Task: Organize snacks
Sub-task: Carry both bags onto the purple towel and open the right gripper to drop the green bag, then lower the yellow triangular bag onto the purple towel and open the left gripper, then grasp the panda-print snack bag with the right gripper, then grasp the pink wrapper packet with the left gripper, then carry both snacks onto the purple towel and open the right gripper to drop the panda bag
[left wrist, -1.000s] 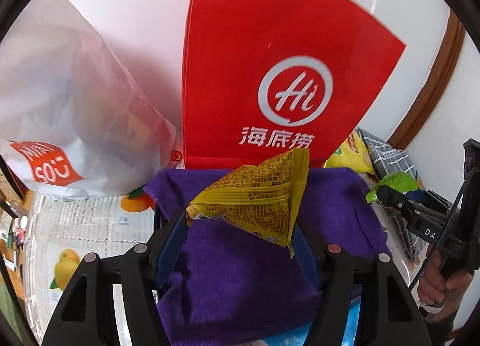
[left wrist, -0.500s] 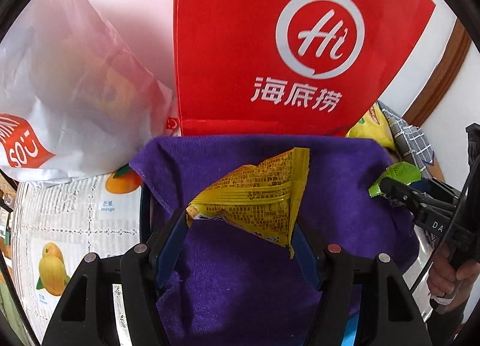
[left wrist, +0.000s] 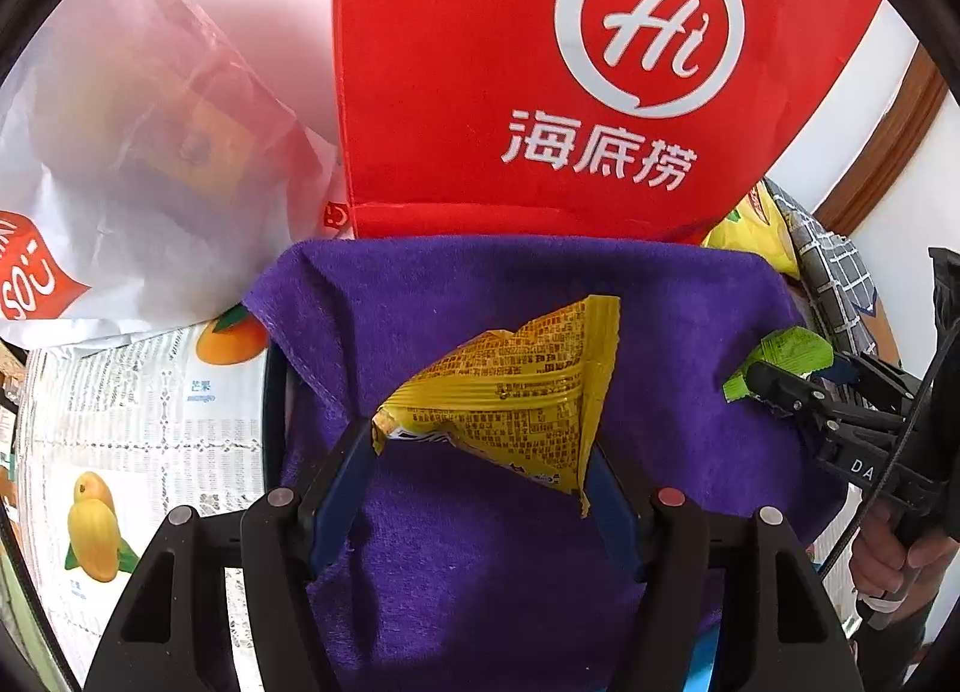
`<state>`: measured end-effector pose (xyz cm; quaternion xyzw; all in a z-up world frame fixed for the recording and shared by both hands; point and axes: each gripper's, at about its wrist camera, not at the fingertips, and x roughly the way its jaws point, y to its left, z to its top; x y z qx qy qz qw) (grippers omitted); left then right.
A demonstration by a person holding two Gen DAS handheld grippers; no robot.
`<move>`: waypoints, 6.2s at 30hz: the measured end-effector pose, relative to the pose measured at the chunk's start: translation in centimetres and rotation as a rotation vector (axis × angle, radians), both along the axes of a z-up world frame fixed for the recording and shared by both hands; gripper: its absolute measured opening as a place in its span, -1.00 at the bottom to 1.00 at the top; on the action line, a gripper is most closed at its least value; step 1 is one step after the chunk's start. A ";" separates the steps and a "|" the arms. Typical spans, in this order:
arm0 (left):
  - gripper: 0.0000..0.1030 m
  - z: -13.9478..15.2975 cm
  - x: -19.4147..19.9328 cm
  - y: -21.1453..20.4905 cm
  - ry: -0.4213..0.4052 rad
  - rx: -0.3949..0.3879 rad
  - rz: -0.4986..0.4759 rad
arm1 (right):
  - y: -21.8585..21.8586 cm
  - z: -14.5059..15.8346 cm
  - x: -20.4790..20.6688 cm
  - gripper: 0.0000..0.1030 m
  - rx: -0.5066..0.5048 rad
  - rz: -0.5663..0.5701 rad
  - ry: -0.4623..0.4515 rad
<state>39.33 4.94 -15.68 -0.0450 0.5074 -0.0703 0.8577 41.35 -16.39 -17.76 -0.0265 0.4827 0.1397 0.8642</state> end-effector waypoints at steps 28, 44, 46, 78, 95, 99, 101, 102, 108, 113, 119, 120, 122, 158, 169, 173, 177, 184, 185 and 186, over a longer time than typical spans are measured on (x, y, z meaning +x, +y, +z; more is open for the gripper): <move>0.84 4.9 -3.0 -0.6 -0.124 -0.050 -0.056 | -1.1 7.3 -5.5 0.50 0.048 -0.040 -0.198; 0.80 10.5 -9.8 -1.4 -0.217 -0.089 -0.103 | -7.2 8.8 -16.2 0.27 0.011 -0.155 -0.161; 0.80 10.7 -11.0 -1.3 -0.220 -0.089 -0.095 | -7.9 8.2 -17.6 0.27 0.021 -0.161 -0.157; 0.82 7.2 -20.5 3.9 -0.136 -0.030 0.047 | -5.7 -0.2 -24.8 0.27 0.026 0.027 -0.064; 0.80 0.4 -18.8 3.6 -0.027 0.051 0.055 | -10.3 0.5 -24.7 -0.06 0.078 -0.084 -0.098; 0.77 -1.3 -17.5 2.9 0.002 0.061 -0.018 | -11.4 0.5 -25.3 -0.06 0.070 -0.117 -0.096; 0.60 -2.2 -17.3 2.9 0.031 0.042 -0.049 | -11.8 0.5 -25.6 -0.06 0.065 -0.130 -0.097; 0.51 -2.4 -17.4 2.9 0.039 0.033 -0.056 | -11.9 0.5 -25.7 -0.06 0.064 -0.134 -0.095; 0.41 -3.5 -18.5 2.7 0.049 0.002 -0.101 | -11.9 0.1 -25.4 -0.06 0.056 -0.144 -0.089; 0.28 -3.9 -18.8 1.9 0.020 0.070 -0.108 | -11.1 -0.2 -25.0 -0.06 0.055 -0.134 -0.081; -0.25 -3.8 -19.6 2.2 -0.009 0.142 -0.066 | -10.1 -1.1 -25.2 -0.05 0.047 -0.140 -0.071; -0.27 -3.7 -19.8 2.4 -0.012 0.132 -0.055 | -10.0 -1.1 -25.3 -0.05 0.044 -0.143 -0.079; -0.27 -3.8 -20.3 2.6 -0.027 0.118 -0.039 | -10.0 -1.3 -25.4 -0.05 0.045 -0.151 -0.091; -0.30 -4.0 -23.4 1.6 -0.157 0.106 0.068 | -12.0 -2.7 -27.1 -0.27 0.156 -0.174 -0.170; -0.29 0.5 -24.4 1.4 -0.188 0.077 0.059 | -9.6 3.5 -27.0 -0.29 0.167 -0.131 -0.286; -0.29 2.8 -23.0 1.4 -0.194 0.036 0.052 | -8.2 5.9 -24.7 -0.29 0.166 -0.120 -0.301; -0.29 5.2 -21.0 1.3 -0.219 0.054 0.062 | -6.7 8.2 -22.0 -0.29 0.189 -0.096 -0.333; -0.29 8.1 -16.6 1.8 -0.245 0.078 0.093 | -4.0 11.9 -16.7 -0.29 0.226 -0.073 -0.381; -0.29 8.3 -15.9 1.9 -0.247 0.078 0.094 | -3.5 12.1 -15.9 -0.29 0.227 -0.070 -0.382; -0.29 8.5 -15.1 1.9 -0.249 0.073 0.095 | -3.1 12.3 -15.0 -0.29 0.231 -0.065 -0.380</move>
